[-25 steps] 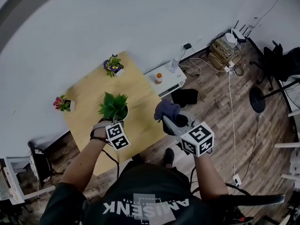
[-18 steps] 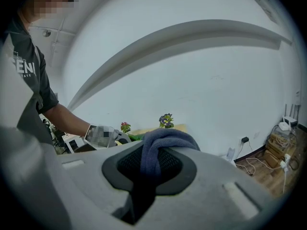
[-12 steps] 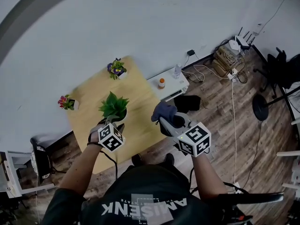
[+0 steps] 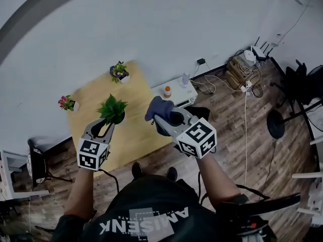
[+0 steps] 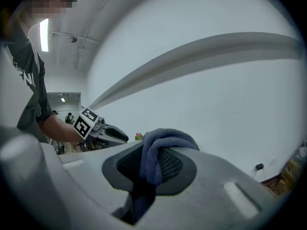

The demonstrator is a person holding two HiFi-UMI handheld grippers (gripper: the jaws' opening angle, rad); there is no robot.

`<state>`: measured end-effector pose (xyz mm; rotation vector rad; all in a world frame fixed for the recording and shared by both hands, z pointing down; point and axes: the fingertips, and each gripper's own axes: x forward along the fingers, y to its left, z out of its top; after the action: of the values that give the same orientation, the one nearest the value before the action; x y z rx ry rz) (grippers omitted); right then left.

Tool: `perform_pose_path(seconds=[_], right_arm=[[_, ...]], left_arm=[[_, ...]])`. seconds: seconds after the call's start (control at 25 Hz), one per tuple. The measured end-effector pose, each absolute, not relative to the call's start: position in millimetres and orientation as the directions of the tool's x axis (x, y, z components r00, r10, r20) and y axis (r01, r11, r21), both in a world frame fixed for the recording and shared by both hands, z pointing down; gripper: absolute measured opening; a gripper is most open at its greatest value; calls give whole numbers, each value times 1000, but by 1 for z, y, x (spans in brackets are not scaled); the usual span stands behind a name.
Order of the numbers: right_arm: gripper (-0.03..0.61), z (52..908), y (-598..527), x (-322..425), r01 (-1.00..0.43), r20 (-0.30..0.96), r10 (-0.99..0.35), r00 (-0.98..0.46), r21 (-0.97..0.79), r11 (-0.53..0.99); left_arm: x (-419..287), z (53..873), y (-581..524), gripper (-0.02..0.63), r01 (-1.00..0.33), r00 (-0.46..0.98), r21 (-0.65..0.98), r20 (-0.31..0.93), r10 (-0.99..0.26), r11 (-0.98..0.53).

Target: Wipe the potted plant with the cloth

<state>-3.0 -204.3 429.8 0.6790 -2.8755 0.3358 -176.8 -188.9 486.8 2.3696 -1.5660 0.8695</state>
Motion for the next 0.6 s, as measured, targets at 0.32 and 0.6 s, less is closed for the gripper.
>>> perform_pose_path(seconds=[0.32, 0.6], right_arm=[[51, 396, -190, -7, -348, 151, -327, -933, -142, 927], [51, 363, -174, -34, -355, 109, -345, -932, -93, 930]], left_arm=[[-169, 395, -138, 33, -973, 228, 26, 269, -936, -229], [-203, 345, -99, 3, -988, 145, 71, 161, -976, -136]])
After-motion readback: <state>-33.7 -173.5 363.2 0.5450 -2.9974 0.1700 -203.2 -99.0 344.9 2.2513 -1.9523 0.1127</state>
